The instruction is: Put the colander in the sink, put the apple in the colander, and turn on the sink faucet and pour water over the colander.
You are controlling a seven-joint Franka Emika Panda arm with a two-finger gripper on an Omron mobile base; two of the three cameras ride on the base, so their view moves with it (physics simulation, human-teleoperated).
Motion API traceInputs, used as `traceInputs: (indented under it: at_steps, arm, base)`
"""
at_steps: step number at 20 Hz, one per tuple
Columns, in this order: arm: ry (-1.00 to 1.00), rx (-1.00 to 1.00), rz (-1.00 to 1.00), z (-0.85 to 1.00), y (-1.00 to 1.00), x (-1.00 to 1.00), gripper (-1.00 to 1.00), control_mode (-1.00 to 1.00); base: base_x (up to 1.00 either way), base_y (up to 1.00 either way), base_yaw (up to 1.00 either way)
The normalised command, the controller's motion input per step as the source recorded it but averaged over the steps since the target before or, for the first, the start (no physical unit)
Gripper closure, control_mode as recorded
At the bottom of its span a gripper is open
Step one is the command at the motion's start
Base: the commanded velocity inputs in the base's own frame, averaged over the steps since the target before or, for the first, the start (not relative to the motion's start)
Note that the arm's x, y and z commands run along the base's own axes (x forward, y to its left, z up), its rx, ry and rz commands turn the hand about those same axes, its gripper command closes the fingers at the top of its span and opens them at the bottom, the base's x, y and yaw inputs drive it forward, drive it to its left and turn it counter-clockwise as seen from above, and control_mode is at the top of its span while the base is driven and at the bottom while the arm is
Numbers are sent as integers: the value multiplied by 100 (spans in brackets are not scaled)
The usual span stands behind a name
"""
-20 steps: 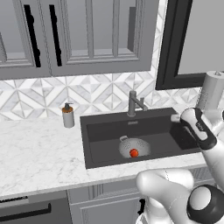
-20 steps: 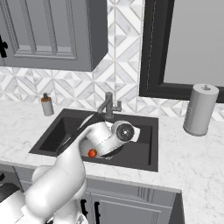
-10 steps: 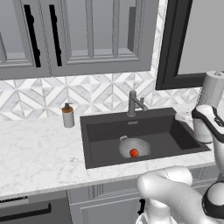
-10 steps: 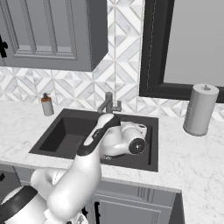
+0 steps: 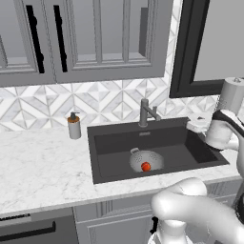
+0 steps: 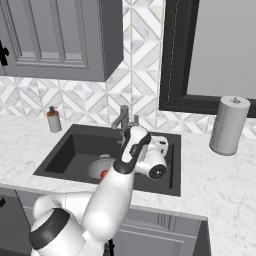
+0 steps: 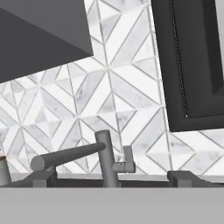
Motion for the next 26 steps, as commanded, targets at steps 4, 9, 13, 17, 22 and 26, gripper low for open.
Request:
traceInputs:
  at_steps: [4,9,13,17,22,26]
  arm:
    - [-7,4,0,0,0,71,-100,-100]
    - [-5,6,0,0,0,44,-100,-100]
    - [-2,3,0,0,0,22,-100,-100]
    - [-1,0,0,-1,0,24,-100,-100]
    - [0,0,0,0,0,25,-100,-100]
    - [0,0,0,0,0,23,-100,-100]
  base:
    - [0,0,0]
    - [0,0,0]
    - [0,0,0]
    - [0,0,0]
    - [0,0,0]
    - [0,0,0]
